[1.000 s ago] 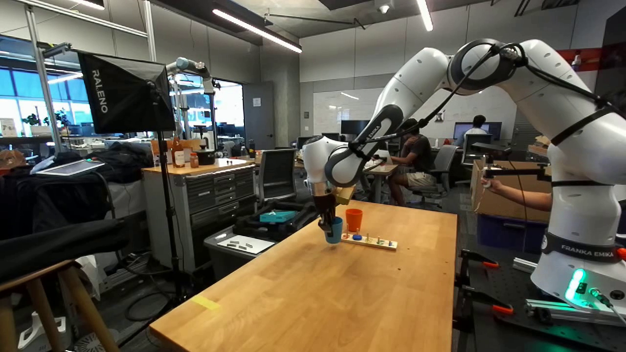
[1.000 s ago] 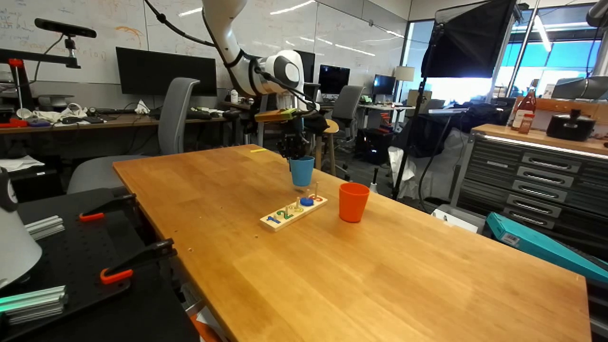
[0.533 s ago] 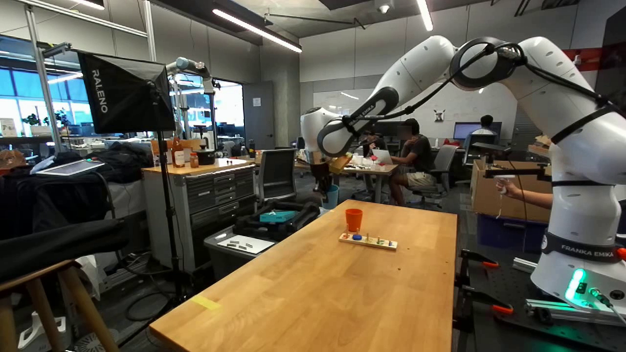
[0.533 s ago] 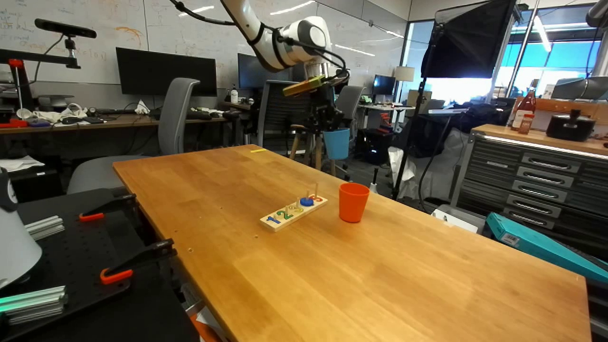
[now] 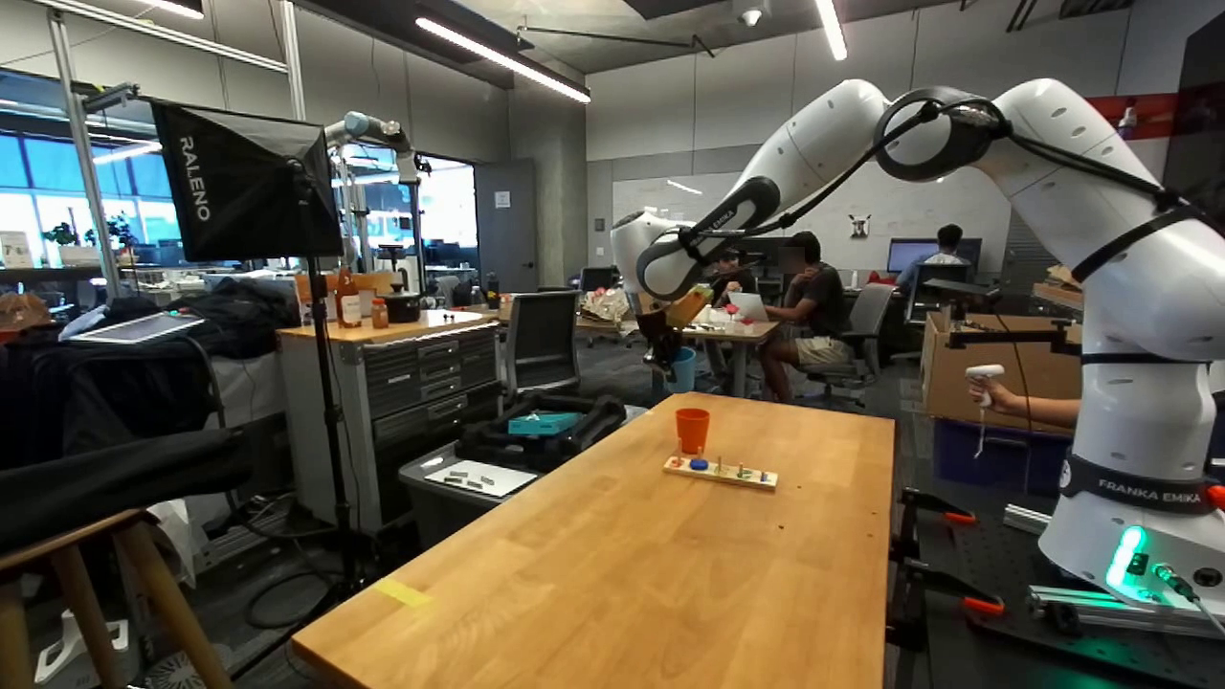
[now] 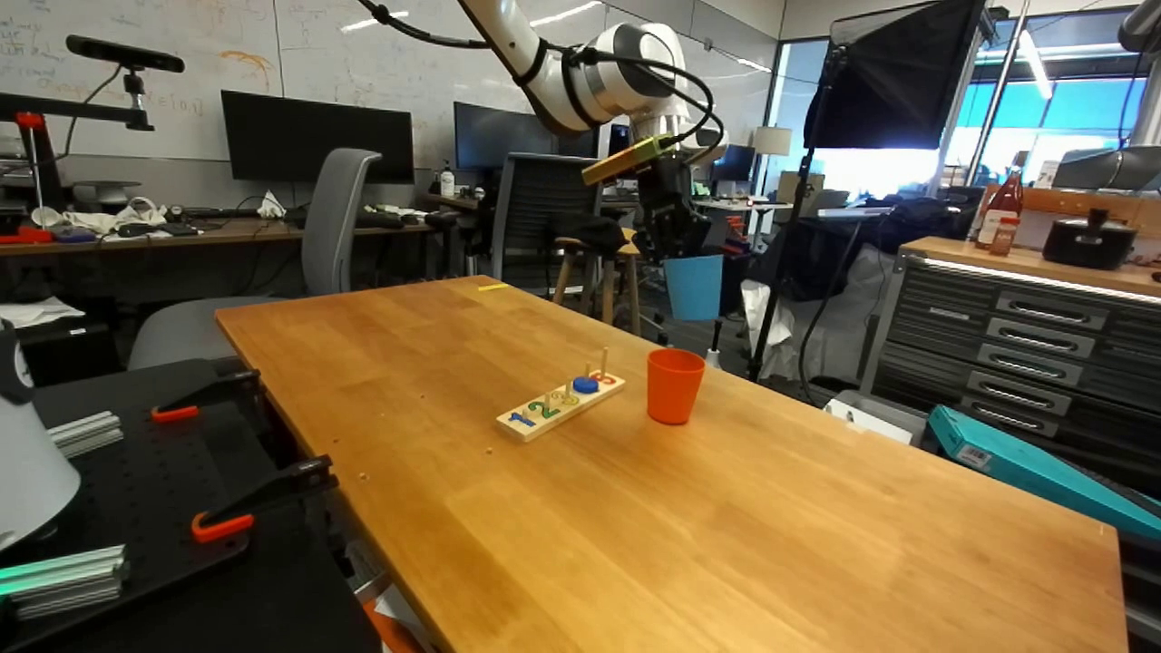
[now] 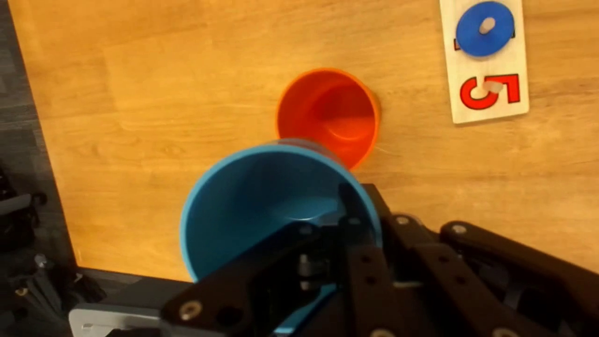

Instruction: Stack the blue cup on top of the orange cup.

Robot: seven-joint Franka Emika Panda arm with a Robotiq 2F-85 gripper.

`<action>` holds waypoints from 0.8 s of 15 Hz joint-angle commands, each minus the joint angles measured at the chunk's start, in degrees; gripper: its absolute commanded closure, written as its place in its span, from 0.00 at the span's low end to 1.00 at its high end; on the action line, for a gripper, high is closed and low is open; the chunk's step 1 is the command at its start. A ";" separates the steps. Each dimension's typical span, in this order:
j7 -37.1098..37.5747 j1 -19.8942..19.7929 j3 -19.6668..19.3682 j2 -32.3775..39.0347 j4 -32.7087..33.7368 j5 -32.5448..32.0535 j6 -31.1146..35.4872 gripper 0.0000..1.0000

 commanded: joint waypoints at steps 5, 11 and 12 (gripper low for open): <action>1.95 0.58 -0.30 1.59 -3.54 -1.18 -1.00 0.99; 2.06 0.25 -0.15 1.85 -3.53 -0.70 -0.83 0.97; 1.96 0.14 -0.12 1.84 -3.45 -0.58 -0.93 0.70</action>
